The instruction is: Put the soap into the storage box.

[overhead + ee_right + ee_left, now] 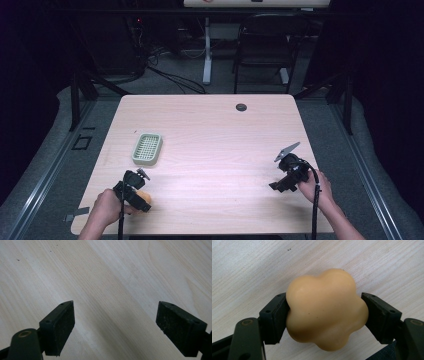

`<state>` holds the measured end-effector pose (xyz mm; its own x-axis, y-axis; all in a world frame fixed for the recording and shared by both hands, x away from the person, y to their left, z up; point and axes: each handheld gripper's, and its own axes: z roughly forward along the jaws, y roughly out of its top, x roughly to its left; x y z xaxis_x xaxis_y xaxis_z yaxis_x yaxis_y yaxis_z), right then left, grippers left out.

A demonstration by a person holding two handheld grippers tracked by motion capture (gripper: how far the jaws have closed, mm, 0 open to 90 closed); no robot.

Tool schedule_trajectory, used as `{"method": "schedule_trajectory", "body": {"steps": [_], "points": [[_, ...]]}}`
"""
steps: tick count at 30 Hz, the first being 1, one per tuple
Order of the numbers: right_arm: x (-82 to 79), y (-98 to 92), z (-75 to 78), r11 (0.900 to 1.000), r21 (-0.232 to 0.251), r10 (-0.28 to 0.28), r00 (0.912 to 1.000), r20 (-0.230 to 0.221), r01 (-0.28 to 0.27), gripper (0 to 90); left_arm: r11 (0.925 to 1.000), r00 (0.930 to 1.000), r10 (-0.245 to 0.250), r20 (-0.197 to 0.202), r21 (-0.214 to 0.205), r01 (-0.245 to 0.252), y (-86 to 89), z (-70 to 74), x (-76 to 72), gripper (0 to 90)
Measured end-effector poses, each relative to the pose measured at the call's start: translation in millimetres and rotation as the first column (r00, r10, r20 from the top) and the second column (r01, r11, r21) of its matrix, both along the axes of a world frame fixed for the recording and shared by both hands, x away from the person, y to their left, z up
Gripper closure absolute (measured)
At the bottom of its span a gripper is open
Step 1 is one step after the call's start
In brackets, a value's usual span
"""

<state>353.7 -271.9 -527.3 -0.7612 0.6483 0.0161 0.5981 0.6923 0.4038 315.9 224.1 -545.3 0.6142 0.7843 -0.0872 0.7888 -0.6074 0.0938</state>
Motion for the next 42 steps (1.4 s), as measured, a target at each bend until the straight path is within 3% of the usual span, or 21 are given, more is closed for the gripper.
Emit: {"method": "schedule_trajectory", "body": {"steps": [12, 29, 33, 37, 39, 42], "points": [[0.4, -0.6, -0.5, 1.0, 0.001, 0.001, 1.0, -0.001, -0.001, 15.3, 0.9997, 0.9995, -0.006, 0.032, -0.023, 0.007, 3.1, 7.2, -2.0, 26.7], [0.3, -0.3, -0.7, 1.0, 0.0, 0.002, 1.0, -0.005, -0.002, 15.2, 0.9995, 1.0, -0.007, -0.004, -0.029, 0.007, 6.7, 0.5, -1.8, 26.5], [0.4, -0.3, -0.8, 1.0, -0.001, 0.003, 1.0, -0.007, -0.003, 15.3, 0.9993, 0.9996, -0.029, 0.0, -0.023, 0.029, 6.8, 0.8, -2.0, 26.3], [0.4, -0.4, -0.9, 1.0, -0.002, 0.001, 1.0, -0.006, -0.001, 15.3, 0.9973, 0.9979, -0.058, 0.028, -0.043, 0.059, 9.0, 2.1, -2.6, 24.8], [-0.2, 0.1, -2.4, 0.9997, 0.022, -0.007, 0.9999, -0.01, 0.007, 15.3, 0.9969, 0.9976, -0.056, 0.041, -0.053, 0.058, 9.8, 3.8, -2.4, 20.9], [0.7, -0.1, -0.9, 1.0, -0.003, 0.007, 0.9999, -0.015, -0.007, 15.2, 0.9951, 0.9954, -0.077, 0.058, -0.057, 0.08, 11.7, 4.6, -1.8, 16.8]]}}
